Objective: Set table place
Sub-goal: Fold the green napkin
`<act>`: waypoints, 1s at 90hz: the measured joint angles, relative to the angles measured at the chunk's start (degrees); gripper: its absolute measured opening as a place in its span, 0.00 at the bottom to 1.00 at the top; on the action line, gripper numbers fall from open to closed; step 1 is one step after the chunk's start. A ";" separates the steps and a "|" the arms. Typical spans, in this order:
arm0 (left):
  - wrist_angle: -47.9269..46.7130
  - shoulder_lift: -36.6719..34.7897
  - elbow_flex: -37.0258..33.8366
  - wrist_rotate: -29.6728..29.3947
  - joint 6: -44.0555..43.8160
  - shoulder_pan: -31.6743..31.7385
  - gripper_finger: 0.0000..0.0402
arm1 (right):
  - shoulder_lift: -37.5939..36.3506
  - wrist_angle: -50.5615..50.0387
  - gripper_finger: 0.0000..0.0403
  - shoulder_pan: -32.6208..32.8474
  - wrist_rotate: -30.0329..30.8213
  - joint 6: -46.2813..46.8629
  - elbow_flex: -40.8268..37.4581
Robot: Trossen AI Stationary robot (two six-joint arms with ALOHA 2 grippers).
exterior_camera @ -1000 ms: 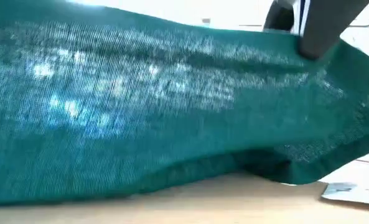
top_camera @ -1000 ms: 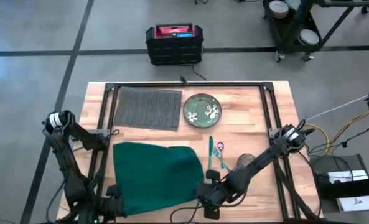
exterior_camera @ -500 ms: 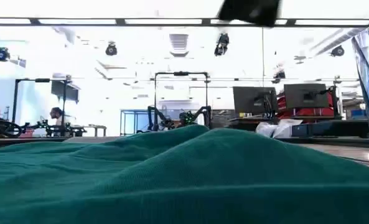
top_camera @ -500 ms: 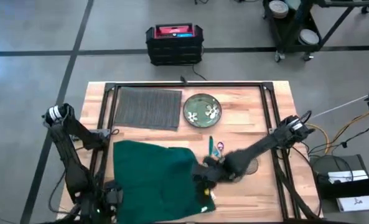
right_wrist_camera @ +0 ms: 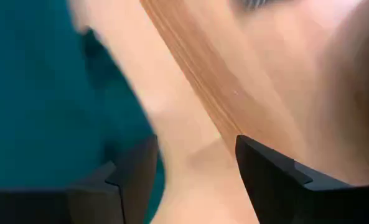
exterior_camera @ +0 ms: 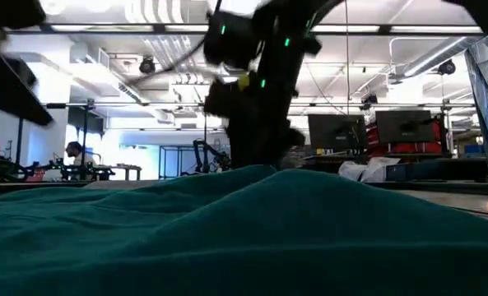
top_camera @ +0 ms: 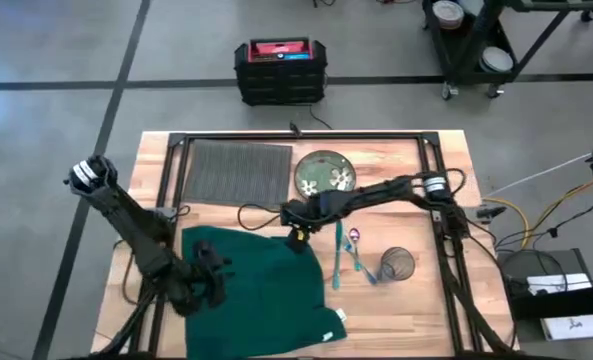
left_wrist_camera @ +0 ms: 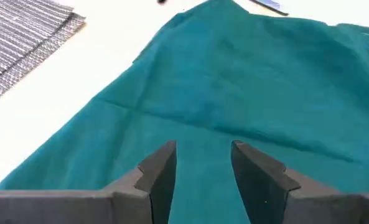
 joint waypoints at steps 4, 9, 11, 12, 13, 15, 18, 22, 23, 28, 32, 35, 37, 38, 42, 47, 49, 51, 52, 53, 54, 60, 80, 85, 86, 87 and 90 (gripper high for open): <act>3.19 0.22 -1.73 0.51 1.13 1.59 0.31 | 0.83 1.95 0.50 0.00 -1.68 -0.67 0.00; 7.40 0.24 -3.85 0.78 2.48 3.38 0.30 | 1.78 4.10 0.50 0.15 -3.54 -1.48 0.04; 9.15 0.24 -4.66 0.76 3.10 4.09 0.29 | 1.95 4.72 0.49 0.24 -3.94 -1.71 0.04; 9.97 0.24 -5.05 0.76 3.48 4.42 0.29 | 2.00 5.01 0.49 0.33 -4.16 -1.73 0.04; 10.80 0.24 -5.43 0.78 3.89 4.73 0.29 | 2.03 5.35 0.49 0.41 -4.44 -1.75 0.04; 12.32 0.34 -6.15 0.93 4.66 5.31 0.28 | 2.06 6.26 0.49 0.49 -5.13 -1.74 0.04; 15.00 0.55 -7.23 1.24 5.65 6.22 0.28 | 2.22 8.35 0.49 0.68 -5.84 -1.82 0.04; 18.22 0.69 -8.69 1.86 6.50 7.27 0.27 | 2.48 11.64 0.48 1.22 -6.24 -2.50 0.05; 19.01 0.72 -9.02 2.00 6.63 7.53 0.27 | 2.50 12.27 0.48 1.37 -6.45 -2.67 0.07; 22.67 1.39 -10.48 2.85 6.92 8.71 0.27 | 2.54 14.81 0.47 2.16 -8.37 -3.70 0.04; 24.72 1.97 -11.53 3.49 7.01 9.24 0.26 | 2.52 18.23 0.47 2.64 -11.36 -4.66 0.04; 25.18 2.31 -12.29 3.94 7.20 9.55 0.25 | 2.46 21.13 0.47 2.88 -13.60 -5.34 0.04; 25.18 2.52 -12.67 4.02 7.28 9.73 0.25 | 2.41 22.76 0.46 3.02 -14.97 -5.66 0.04; 25.21 2.65 -12.82 4.07 7.29 9.82 0.25 | 2.39 23.56 0.46 3.10 -15.59 -5.84 0.04; 25.59 3.21 -13.32 4.21 7.25 9.96 0.24 | 2.37 26.89 0.46 3.56 -17.46 -6.36 0.04; 25.51 3.45 -13.91 4.19 7.04 10.02 0.23 | 2.37 30.50 0.45 4.28 -17.98 -7.63 0.04; 25.48 3.61 -13.98 4.18 6.92 10.05 0.23 | 2.37 31.70 0.45 4.68 -18.04 -8.40 0.04; 25.58 3.81 -13.98 4.19 6.92 10.14 0.23 | 2.37 32.89 0.44 5.13 -18.23 -9.15 0.04; 25.63 3.92 -13.97 4.19 6.91 10.15 0.22 | 2.37 33.48 0.44 5.35 -18.35 -9.55 0.04; 25.64 4.03 -13.96 4.19 6.90 10.13 0.22 | 2.37 34.04 0.44 5.55 -18.44 -9.88 0.04; 25.64 4.11 -13.95 4.19 6.90 10.13 0.22 | 2.37 34.60 0.44 5.76 -18.50 -10.24 0.04; 25.59 4.29 -13.96 4.20 6.89 10.14 0.21 | 2.34 36.46 0.43 7.21 -18.80 -13.00 0.07; 26.00 3.87 -13.59 4.28 8.27 10.40 0.20 | 4.42 24.85 0.39 10.79 -18.27 -26.84 0.27; 25.71 3.87 -13.35 4.24 8.92 10.52 0.20 | 3.71 20.48 0.38 10.38 -16.07 -27.41 1.89; 25.75 3.92 -13.28 4.24 9.06 10.52 0.20 | 3.40 19.79 0.37 10.19 -15.72 -27.50 2.35; 25.77 3.96 -13.21 4.23 9.21 10.54 0.20 | 3.03 19.11 0.37 9.99 -15.38 -27.61 2.80; 25.85 4.02 -13.08 4.24 9.69 10.67 0.21 | 1.72 16.71 0.36 9.32 -14.13 -28.31 4.16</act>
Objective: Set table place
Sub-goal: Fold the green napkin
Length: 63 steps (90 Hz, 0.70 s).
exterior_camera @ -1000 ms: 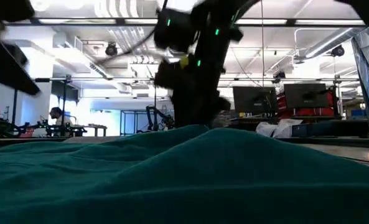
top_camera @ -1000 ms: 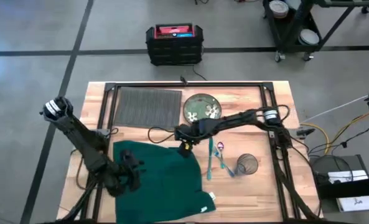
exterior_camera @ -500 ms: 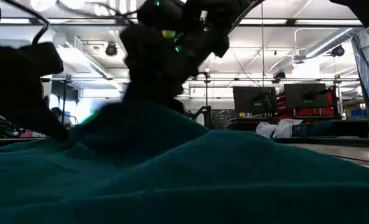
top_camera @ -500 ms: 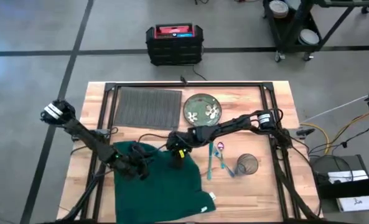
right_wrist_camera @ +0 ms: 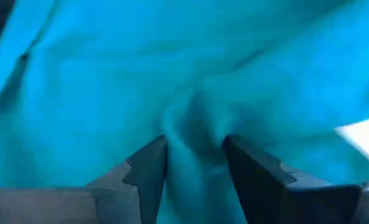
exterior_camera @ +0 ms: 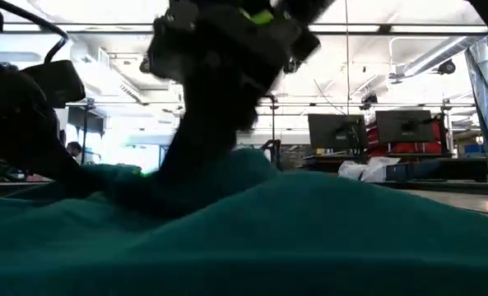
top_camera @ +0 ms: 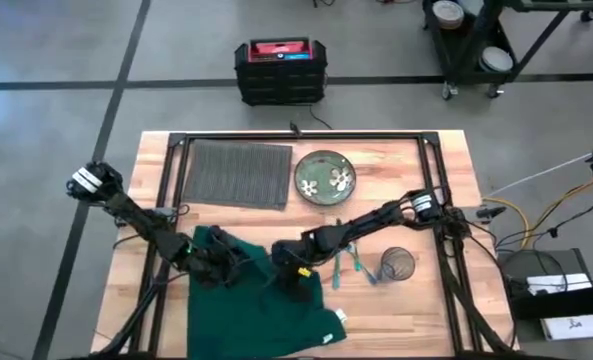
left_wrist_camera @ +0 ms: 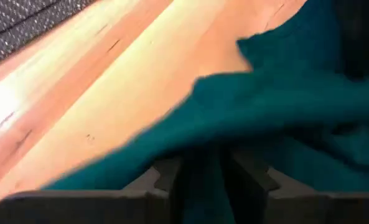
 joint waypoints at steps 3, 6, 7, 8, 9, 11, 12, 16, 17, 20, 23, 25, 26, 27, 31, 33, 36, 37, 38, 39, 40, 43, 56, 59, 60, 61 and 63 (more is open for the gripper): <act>0.10 0.00 0.06 -0.02 0.32 0.06 0.21 | -1.49 -2.05 0.35 -0.61 0.99 -0.92 1.33; 0.07 0.00 0.06 -0.02 0.62 0.08 0.21 | -2.71 -3.62 0.35 -1.17 2.51 -1.65 2.57; 0.04 0.00 0.06 -0.04 0.69 0.12 0.21 | -3.02 -4.15 0.34 -1.34 3.33 -1.94 2.95; 0.03 0.00 0.06 -0.05 0.75 0.16 0.21 | -3.31 -4.70 0.34 -1.51 4.31 -2.24 3.35; 0.02 0.00 0.06 -0.05 0.78 0.21 0.21 | -3.56 -5.24 0.34 -1.67 5.16 -2.31 3.65; 0.02 0.00 0.06 -0.04 0.79 0.24 0.21 | -3.99 -6.30 0.33 -2.01 6.82 -2.35 4.10; 0.03 0.00 0.06 -0.06 0.81 0.30 0.21 | -4.17 -6.87 0.33 -2.16 7.81 -2.32 4.26; 0.06 0.00 0.06 -0.04 0.86 0.37 0.21 | -4.40 -8.59 0.32 -2.90 11.79 -1.61 4.40; 0.06 0.00 0.06 -0.04 0.84 0.37 0.21 | -4.34 -8.86 0.32 -3.11 12.50 -1.13 4.37; 0.23 0.00 0.06 -0.04 0.78 0.41 0.21 | -4.10 -9.21 0.32 -3.86 13.85 -0.06 4.09; 0.33 0.00 0.06 -0.04 0.76 0.41 0.21 | -3.93 -9.16 0.31 -4.77 14.24 1.18 3.46; 0.34 0.00 0.06 -0.06 0.75 0.41 0.20 | -3.86 -9.16 0.31 -5.43 14.00 2.13 2.85; 0.35 0.00 0.06 -0.06 0.75 0.41 0.20 | -3.77 -9.15 0.31 -5.71 13.79 2.61 2.55; 0.36 0.00 0.06 -0.05 0.75 0.41 0.20 | -3.61 -9.12 0.31 -5.94 13.49 2.93 2.28; 0.38 0.00 0.06 -0.04 0.75 0.41 0.20 | -2.89 -8.25 0.31 -6.90 11.44 4.70 1.35; 0.44 0.00 0.06 -0.04 0.75 0.41 0.19 | -2.53 -7.73 0.31 -7.25 10.16 5.51 0.83; 0.55 0.00 0.06 -0.04 0.75 0.41 0.19 | -1.61 -7.25 0.31 -7.49 8.03 6.57 -0.14; 0.57 0.00 0.06 -0.04 0.75 0.41 0.19 | -1.17 -7.08 0.32 -7.51 7.24 6.97 -0.42; 0.60 0.00 0.06 -0.04 0.75 0.41 0.19 | -0.72 -6.76 0.32 -7.48 6.47 7.11 -0.70; 0.62 -0.01 0.06 -0.04 0.79 0.41 0.19 | -0.30 -6.30 0.32 -7.40 5.75 7.42 -0.96; 0.64 -0.02 0.06 -0.04 0.86 0.41 0.19 | 0.10 -5.75 0.32 -7.30 5.08 7.83 -1.21; 0.80 -0.02 0.06 -0.04 1.12 0.41 0.19 | 1.21 -3.95 0.33 -7.11 3.51 8.34 -1.92; 1.17 -0.02 0.06 -0.04 1.17 0.41 0.19 | 4.66 -0.08 0.38 -6.04 4.00 7.66 -1.89; 1.14 -0.02 0.06 -0.06 1.16 0.41 0.19 | 5.24 -0.03 0.38 -5.89 4.38 6.56 -1.76; 1.13 -0.02 0.06 -0.06 1.15 0.41 0.19 | 5.30 -0.10 0.38 -5.84 4.85 6.44 -1.70; 1.15 -0.02 0.06 -0.07 1.15 0.41 0.19 | 5.35 -0.13 0.38 -5.79 5.35 6.25 -1.69; 1.20 -0.01 0.06 -0.12 1.17 0.41 0.19 | 5.37 -0.22 0.37 -5.69 6.43 5.84 -1.70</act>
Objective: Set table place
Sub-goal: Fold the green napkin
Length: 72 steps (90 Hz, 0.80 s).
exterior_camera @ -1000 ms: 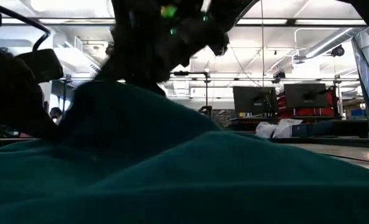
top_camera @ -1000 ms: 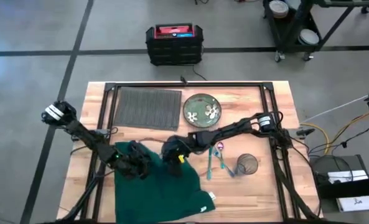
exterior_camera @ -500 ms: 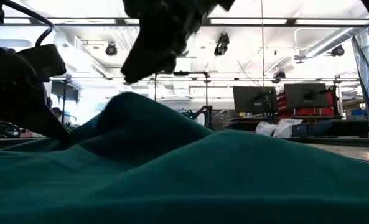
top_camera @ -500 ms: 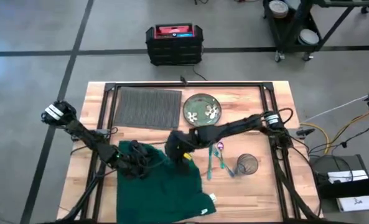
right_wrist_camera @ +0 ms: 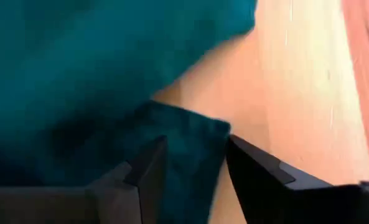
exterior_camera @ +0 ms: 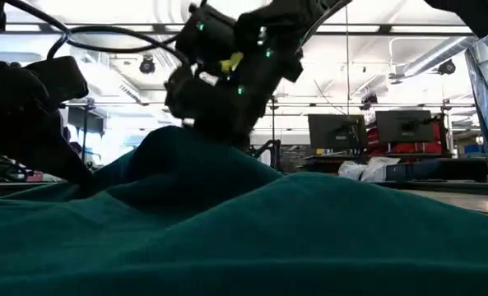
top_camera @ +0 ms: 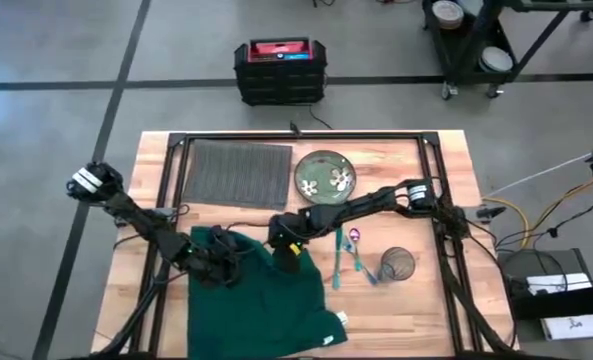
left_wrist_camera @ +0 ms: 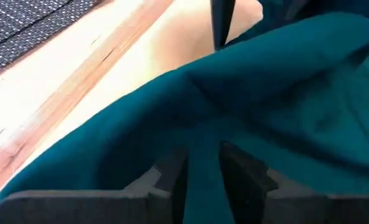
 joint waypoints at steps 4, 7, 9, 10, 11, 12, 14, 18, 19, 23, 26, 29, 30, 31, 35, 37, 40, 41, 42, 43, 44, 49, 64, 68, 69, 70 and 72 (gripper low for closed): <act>0.00 0.03 0.00 0.01 0.00 0.00 0.19 | 0.00 -0.20 0.34 0.19 2.47 -0.81 0.00; -0.03 0.03 0.00 0.01 0.00 0.00 0.19 | -0.08 -0.35 0.30 0.30 4.07 -1.46 0.01; 0.00 0.03 0.00 -0.01 0.00 0.00 0.19 | -0.33 -0.44 0.27 0.30 4.65 -2.09 -0.05; 0.03 0.03 0.00 -0.01 0.00 0.00 0.19 | -0.46 -0.58 0.26 0.28 4.98 -2.22 -0.07; 0.02 0.03 0.00 0.00 0.01 0.00 0.19 | -0.63 -0.74 0.24 0.27 5.39 -2.42 -0.11; 0.01 0.03 0.00 0.01 0.06 0.00 0.19 | -0.81 -0.91 0.22 0.25 5.86 -2.67 -0.17; -0.03 0.03 0.00 0.01 0.28 0.00 0.19 | -1.05 -1.26 0.18 0.18 7.06 -3.30 -0.24; -0.01 0.03 0.00 0.03 0.41 0.00 0.19 | -2.02 -2.30 0.10 -0.10 10.03 -4.48 -0.37; 0.00 0.03 0.00 0.03 0.43 0.00 0.19 | -2.30 -2.68 0.08 -0.18 10.81 -4.88 -0.42; -0.08 0.03 0.00 0.03 0.46 0.00 0.19 | -3.23 -3.45 0.03 -0.50 13.92 -5.83 -0.52; -0.14 0.03 0.00 0.05 0.46 0.00 0.19 | -4.22 -3.48 0.03 -0.61 16.29 -6.33 -0.52; -0.11 0.03 0.00 0.04 0.46 0.00 0.19 | -5.41 -4.68 0.03 -0.70 18.74 -6.53 -0.50; -0.13 0.03 0.00 0.04 0.46 0.00 0.19 | -5.78 -5.14 0.04 -0.74 19.44 -6.58 -0.50; -0.16 0.03 0.00 0.03 0.46 0.00 0.19 | -6.16 -5.57 0.04 -0.78 20.09 -6.64 -0.50; -0.16 0.03 0.00 0.05 0.57 0.00 0.19 | -7.70 -7.11 0.05 -0.94 21.87 -6.78 -0.40; -0.20 0.03 0.00 0.05 0.75 0.00 0.19 | -8.24 -7.82 0.04 -1.07 22.61 -6.85 -0.35; -0.21 0.03 0.00 0.05 0.89 0.00 0.19 | -8.94 -9.09 0.04 -1.19 23.29 -6.95 -0.32; -0.19 0.05 0.00 0.05 0.91 0.00 0.19 | -9.17 -9.63 0.03 -1.24 23.45 -6.96 -0.32; -0.15 0.11 0.00 0.05 0.94 0.00 0.19 | -9.42 -10.22 0.03 -1.30 23.64 -6.99 -0.32; -0.10 0.16 0.00 0.05 0.95 0.00 0.19 | -9.59 -10.74 0.03 -1.37 23.86 -6.99 -0.34; -0.08 0.22 0.00 0.05 0.96 0.00 0.19 | -9.76 -11.23 0.02 -1.44 24.08 -6.99 -0.35; -0.38 0.29 0.00 0.12 1.01 0.00 0.19 | -10.51 -12.87 0.01 -1.86 24.98 -7.05 -0.39; -0.17 0.27 0.00 0.38 1.16 0.00 0.19 | -12.39 -17.92 0.00 -2.88 28.98 -6.09 -0.37; 0.04 0.27 0.00 0.81 1.25 0.00 0.19 | -12.35 -19.67 0.00 -3.24 28.99 -5.64 -0.37; 0.04 0.27 0.00 1.03 1.26 0.00 0.19 | -12.33 -20.01 0.00 -3.34 28.99 -5.59 -0.37; 0.00 0.27 0.00 1.25 1.28 0.00 0.19 | -12.32 -20.30 0.00 -3.43 28.99 -5.46 -0.37; -0.15 0.27 -0.02 1.51 1.31 0.00 0.19 | -12.31 -20.82 0.00 -3.57 28.94 -5.08 -0.38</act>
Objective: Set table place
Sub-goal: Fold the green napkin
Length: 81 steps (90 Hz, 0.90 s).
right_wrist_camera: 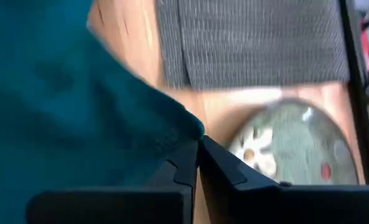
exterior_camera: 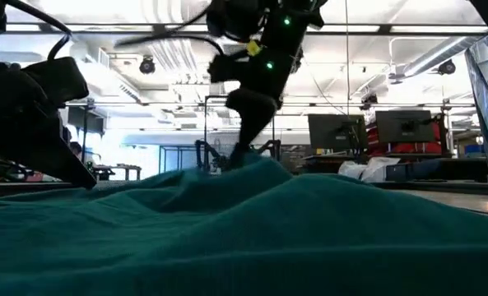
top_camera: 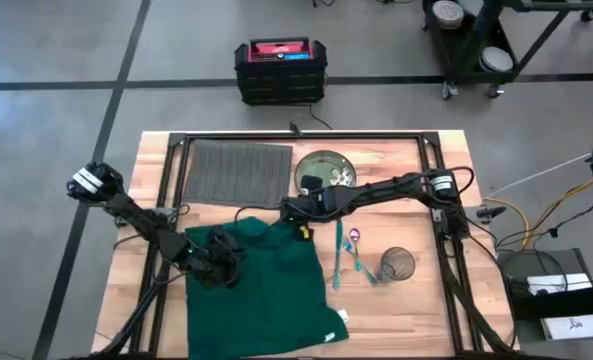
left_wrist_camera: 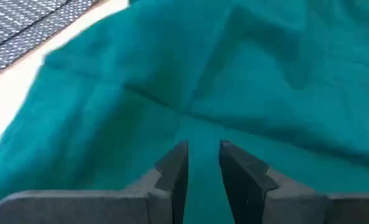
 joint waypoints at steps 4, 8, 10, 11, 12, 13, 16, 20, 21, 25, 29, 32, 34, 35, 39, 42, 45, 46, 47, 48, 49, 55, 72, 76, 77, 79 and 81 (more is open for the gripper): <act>0.04 0.02 0.01 0.12 0.16 0.00 0.19 | -0.01 -1.19 0.01 -0.41 -0.05 1.05 0.00; 0.07 0.02 0.02 0.12 0.16 0.00 0.19 | -0.02 -2.09 0.01 -0.83 -0.06 2.30 0.01; 0.07 0.02 0.00 0.14 0.16 0.00 0.19 | -0.02 -2.48 0.01 -1.01 -0.06 3.07 0.00; 0.06 0.02 0.00 0.16 0.16 0.00 0.19 | -0.02 -2.73 0.01 -1.08 -0.08 3.25 0.01; 0.04 0.02 -0.01 0.17 0.16 0.00 0.19 | -0.02 -2.97 0.01 -1.14 -0.10 3.50 0.01; 0.01 0.02 -0.01 0.18 0.16 0.00 0.19 | -0.02 -3.21 0.01 -1.19 -0.12 3.87 -0.01; 0.01 0.02 -0.01 0.16 0.16 0.00 0.19 | -0.02 -3.76 0.01 -1.36 -0.11 4.63 -0.01; 0.01 0.02 -0.01 0.17 0.16 0.00 0.19 | -0.02 -3.90 0.01 -1.57 -0.09 5.78 -0.08; -0.02 0.02 -0.01 0.18 0.16 0.00 0.19 | -0.02 -3.95 0.01 -1.57 -0.11 5.99 -0.08; -0.26 0.02 0.00 0.17 0.16 0.00 0.19 | -0.02 -4.27 0.02 -1.76 -0.13 7.04 -0.08; -0.23 0.02 -0.01 0.18 0.16 0.00 0.19 | -0.02 -4.66 0.03 -1.84 -0.15 7.91 -0.12; -0.26 0.02 -0.01 0.18 0.16 0.00 0.19 | -0.02 -4.90 0.05 -1.89 -0.13 8.68 -0.20; -0.30 0.02 -0.01 0.18 0.16 0.00 0.19 | -0.02 -4.93 0.06 -1.95 -0.13 8.97 -0.21; -0.30 0.02 -0.01 0.18 0.16 0.00 0.19 | -0.02 -4.91 0.07 -1.96 -0.13 9.05 -0.21; -0.30 0.02 -0.01 0.22 0.16 0.00 0.19 | -0.02 -4.72 0.10 -2.04 -0.07 9.44 -0.21; -0.31 0.02 -0.01 0.55 0.17 0.00 0.19 | -0.04 -4.65 0.13 -2.06 -0.08 9.48 -0.21; -0.32 -0.07 -0.01 1.51 0.30 0.00 0.19 | -0.04 -4.73 0.16 -2.12 -0.13 9.51 -0.13; -0.36 -0.15 -0.01 1.80 0.41 0.00 0.19 | -0.04 -4.80 0.17 -2.13 -0.23 9.52 -0.07; -0.40 -0.23 -0.01 2.18 0.59 0.00 0.19 | -0.04 -4.81 0.18 -2.14 -0.38 9.53 0.01; -0.43 -0.32 -0.01 2.60 0.77 0.00 0.19 | -0.04 -4.80 0.19 -2.14 -0.58 9.55 0.10; -0.43 -0.44 -0.01 3.11 0.90 0.02 0.19 | -0.06 -4.80 0.20 -2.16 -0.90 9.56 0.22; -2.01 -1.50 0.84 6.09 1.56 0.09 0.19 | -0.59 -4.58 0.26 -2.16 -5.19 9.40 0.83; -11.22 -5.39 7.28 7.80 2.11 0.17 0.19 | -1.05 4.18 0.40 -0.94 -23.49 3.77 0.54; -11.75 -5.53 8.04 7.66 2.76 0.13 0.19 | -0.12 6.97 0.43 -0.51 -24.70 1.10 0.39; -11.75 -5.53 8.20 7.66 2.99 0.11 0.19 | 0.17 7.71 0.43 -0.40 -24.76 0.53 0.38; -11.57 -5.53 8.37 7.66 3.47 0.09 0.19 | 0.68 9.09 0.44 -0.26 -24.87 -0.41 0.38; -11.38 -5.53 8.41 7.66 3.77 0.09 0.19 | 1.21 10.16 0.45 -0.18 -24.91 -1.09 0.38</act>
